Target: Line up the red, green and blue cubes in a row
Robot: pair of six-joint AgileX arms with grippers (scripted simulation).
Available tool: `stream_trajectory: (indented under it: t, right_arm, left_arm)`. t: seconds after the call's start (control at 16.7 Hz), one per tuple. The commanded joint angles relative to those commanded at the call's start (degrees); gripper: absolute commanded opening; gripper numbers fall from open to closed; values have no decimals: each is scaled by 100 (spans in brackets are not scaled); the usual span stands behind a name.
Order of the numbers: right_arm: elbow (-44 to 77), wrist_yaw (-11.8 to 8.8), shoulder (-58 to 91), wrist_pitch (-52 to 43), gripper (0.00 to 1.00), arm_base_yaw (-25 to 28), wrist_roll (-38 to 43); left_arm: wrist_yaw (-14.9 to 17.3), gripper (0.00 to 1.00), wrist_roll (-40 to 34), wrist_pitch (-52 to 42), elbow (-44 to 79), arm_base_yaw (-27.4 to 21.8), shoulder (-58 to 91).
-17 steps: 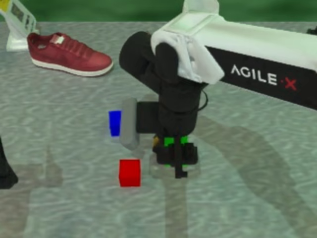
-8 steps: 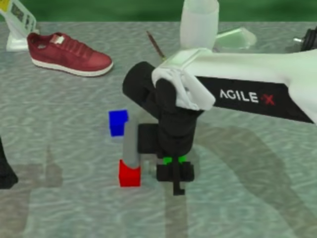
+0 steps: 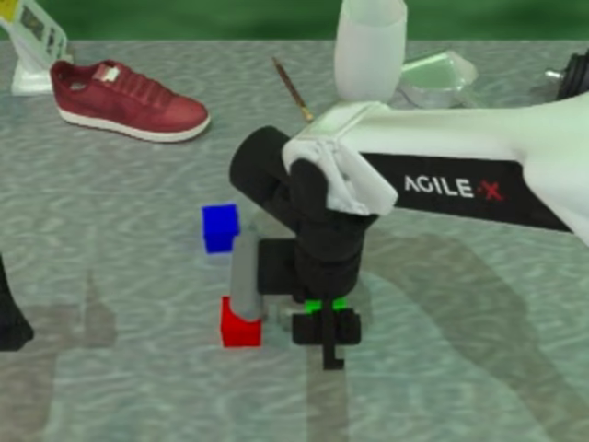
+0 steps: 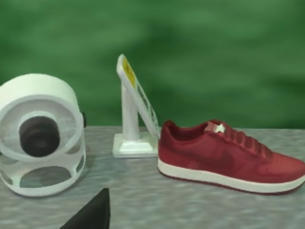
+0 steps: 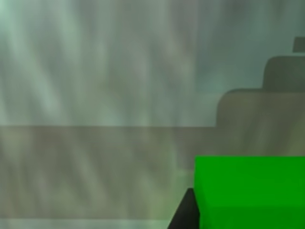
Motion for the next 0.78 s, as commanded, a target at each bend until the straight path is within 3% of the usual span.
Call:
stream_trajectory:
  t: [0.66,0.78]
  right_arm:
    - [0,0,0,0,98,0,0]
    - [0,0,0,0,100,0,0]
  left_arm:
    - [0,100,0,0,0,0,0]
    - [0,100,0,0,0,0,0]
